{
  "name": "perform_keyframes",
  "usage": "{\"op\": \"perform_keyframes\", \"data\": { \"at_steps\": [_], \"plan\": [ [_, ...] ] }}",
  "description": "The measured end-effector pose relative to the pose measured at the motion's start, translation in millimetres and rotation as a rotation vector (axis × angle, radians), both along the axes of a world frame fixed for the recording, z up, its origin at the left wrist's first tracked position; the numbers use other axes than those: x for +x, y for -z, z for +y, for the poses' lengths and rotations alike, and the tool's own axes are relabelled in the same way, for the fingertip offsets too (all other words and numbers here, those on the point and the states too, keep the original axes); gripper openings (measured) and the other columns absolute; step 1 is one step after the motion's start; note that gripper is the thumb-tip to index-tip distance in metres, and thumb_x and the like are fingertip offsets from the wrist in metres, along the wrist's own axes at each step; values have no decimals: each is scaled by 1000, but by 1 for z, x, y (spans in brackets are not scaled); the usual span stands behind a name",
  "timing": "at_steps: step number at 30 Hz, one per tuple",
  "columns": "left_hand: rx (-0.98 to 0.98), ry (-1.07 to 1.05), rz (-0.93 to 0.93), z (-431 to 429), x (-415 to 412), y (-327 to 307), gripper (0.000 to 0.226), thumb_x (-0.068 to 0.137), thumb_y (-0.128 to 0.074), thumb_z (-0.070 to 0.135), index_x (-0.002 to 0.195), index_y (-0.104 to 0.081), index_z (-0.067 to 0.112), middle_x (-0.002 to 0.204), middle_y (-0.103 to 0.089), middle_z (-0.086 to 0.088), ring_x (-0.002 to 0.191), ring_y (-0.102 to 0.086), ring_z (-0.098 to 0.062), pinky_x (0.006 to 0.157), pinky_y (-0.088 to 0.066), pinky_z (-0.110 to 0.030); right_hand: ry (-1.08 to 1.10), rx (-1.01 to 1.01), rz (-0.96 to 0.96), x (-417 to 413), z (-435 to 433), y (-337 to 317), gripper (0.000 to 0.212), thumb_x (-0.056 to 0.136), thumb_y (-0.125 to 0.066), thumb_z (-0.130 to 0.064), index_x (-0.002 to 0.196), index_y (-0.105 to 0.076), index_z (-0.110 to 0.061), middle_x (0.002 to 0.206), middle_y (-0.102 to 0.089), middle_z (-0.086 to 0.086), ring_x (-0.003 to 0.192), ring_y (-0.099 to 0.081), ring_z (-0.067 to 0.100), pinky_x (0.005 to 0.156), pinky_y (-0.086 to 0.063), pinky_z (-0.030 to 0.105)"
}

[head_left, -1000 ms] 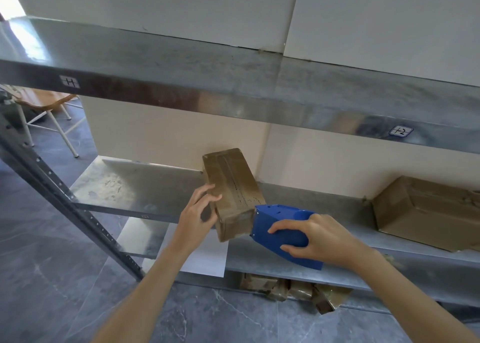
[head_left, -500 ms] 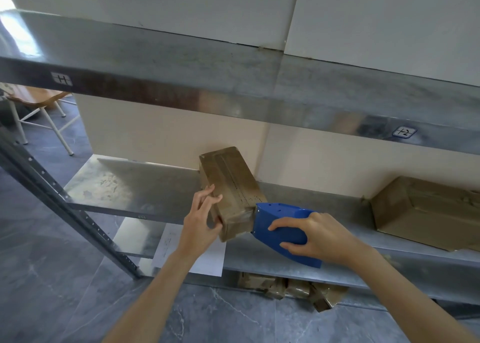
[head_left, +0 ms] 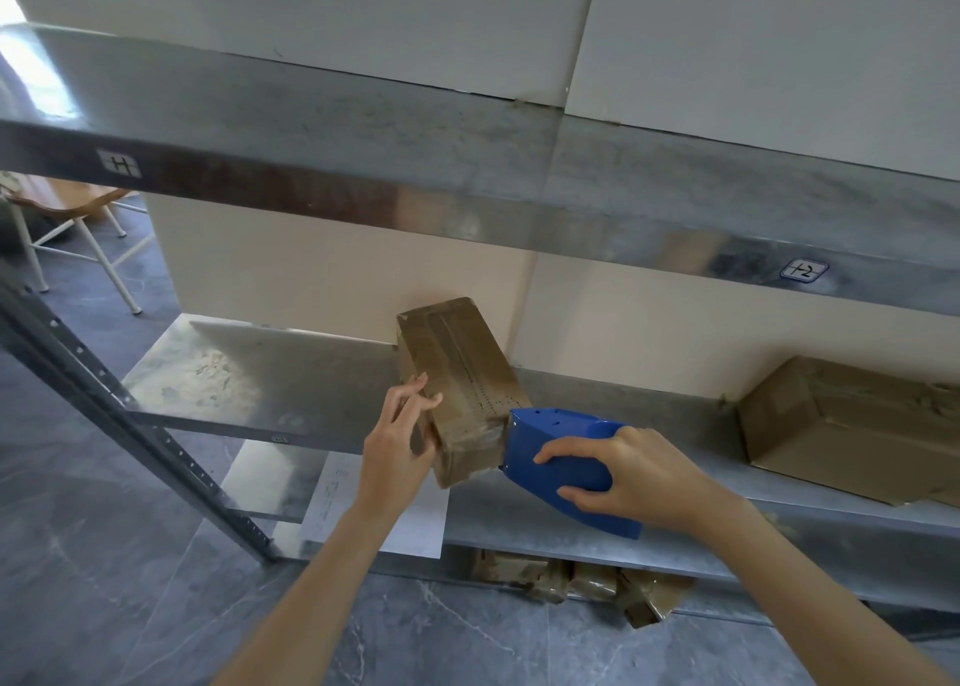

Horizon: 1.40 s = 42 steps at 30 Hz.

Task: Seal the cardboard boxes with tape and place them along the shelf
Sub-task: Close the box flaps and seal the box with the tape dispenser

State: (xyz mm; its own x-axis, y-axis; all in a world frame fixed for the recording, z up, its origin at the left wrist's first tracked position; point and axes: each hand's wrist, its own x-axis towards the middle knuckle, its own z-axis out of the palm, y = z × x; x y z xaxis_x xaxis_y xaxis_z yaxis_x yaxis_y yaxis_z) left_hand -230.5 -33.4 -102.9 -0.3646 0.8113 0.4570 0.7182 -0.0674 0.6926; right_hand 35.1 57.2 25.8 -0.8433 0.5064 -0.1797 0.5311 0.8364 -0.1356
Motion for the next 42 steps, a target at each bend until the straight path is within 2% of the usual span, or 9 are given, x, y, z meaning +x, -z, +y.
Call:
{"op": "perform_keyframes", "data": {
  "at_steps": [6, 11, 15, 19, 25, 29, 32, 37, 42],
  "plan": [
    [-95, 48, -27, -6, 6, -5, 61, 75, -82, 9, 127, -50, 13, 148, -37, -3, 130, -49, -22, 92, -57, -33, -5, 11, 14, -2, 1, -3, 38, 93, -50, -52, 130, -40, -56, 109, -65, -16, 64, -53, 7, 59, -35, 8],
    [-97, 148, -106, -9, 11, -6, 76, 77, -80, 17, 139, -36, 22, 159, -15, 10, 138, -29, -2, 96, -37, -3, 1, 35, 7, -2, 3, -4, 38, 93, -48, -54, 130, -38, -57, 103, -67, -12, 66, -57, 10, 64, -41, 12],
    [-97, 61, -61, -4, 15, -11, 79, 72, -87, 35, 135, -43, 16, 157, -24, 3, 141, -32, -11, 106, -37, -21, -7, 34, 20, -2, 2, -9, 38, 94, -49, -52, 130, -39, -56, 105, -66, -14, 66, -57, 7, 63, -39, 10],
    [-120, 51, -70, -8, 5, -16, 75, 71, -87, 30, 134, -48, 16, 157, -31, 6, 135, -36, -6, 105, -34, -20, -30, 43, 43, -5, -3, -11, 38, 93, -50, -53, 130, -41, -55, 101, -66, -16, 53, -47, 2, 55, -31, 10],
    [-169, 141, -78, -24, -45, -27, 72, 72, -83, 5, 137, -52, 11, 149, -42, 6, 137, -42, -11, 114, -38, -41, -135, -10, 90, -38, -19, -8, 38, 93, -48, -53, 130, -41, -51, 94, -67, -12, 52, -45, 2, 58, -36, 11],
    [-242, 224, -85, -21, -67, -38, 72, 74, -82, 2, 138, -53, 16, 150, -44, 4, 139, -42, -14, 114, -40, -41, -165, -19, 115, -62, -20, -10, 36, 94, -51, -50, 129, -44, -50, 89, -64, -14, 53, -44, 3, 61, -41, 18],
    [-269, 255, -68, -16, -68, -37, 83, 71, -84, -1, 143, -49, 22, 154, -39, 8, 142, -37, -8, 116, -36, -34, -171, -15, 113, -66, -16, -10, 36, 93, -50, -50, 129, -44, -51, 82, -64, -12, 51, -45, 5, 58, -33, 13],
    [-176, 227, -130, -13, -62, -28, 81, 72, -84, 1, 143, -51, 23, 154, -39, 12, 140, -37, -1, 109, -42, -24, -147, -39, 118, -62, -9, -6, 36, 92, -50, -52, 128, -43, -52, 73, -63, -4, 54, -47, 14, 58, -36, 15],
    [-164, 233, -119, -9, -63, -26, 76, 72, -84, 6, 139, -54, 25, 149, -44, 16, 135, -43, -2, 108, -46, -34, -143, -63, 107, -52, -5, -4, 36, 93, -51, -50, 128, -43, -53, 72, -61, -3, 55, -45, 12, 55, -33, 15]
  ]
}}
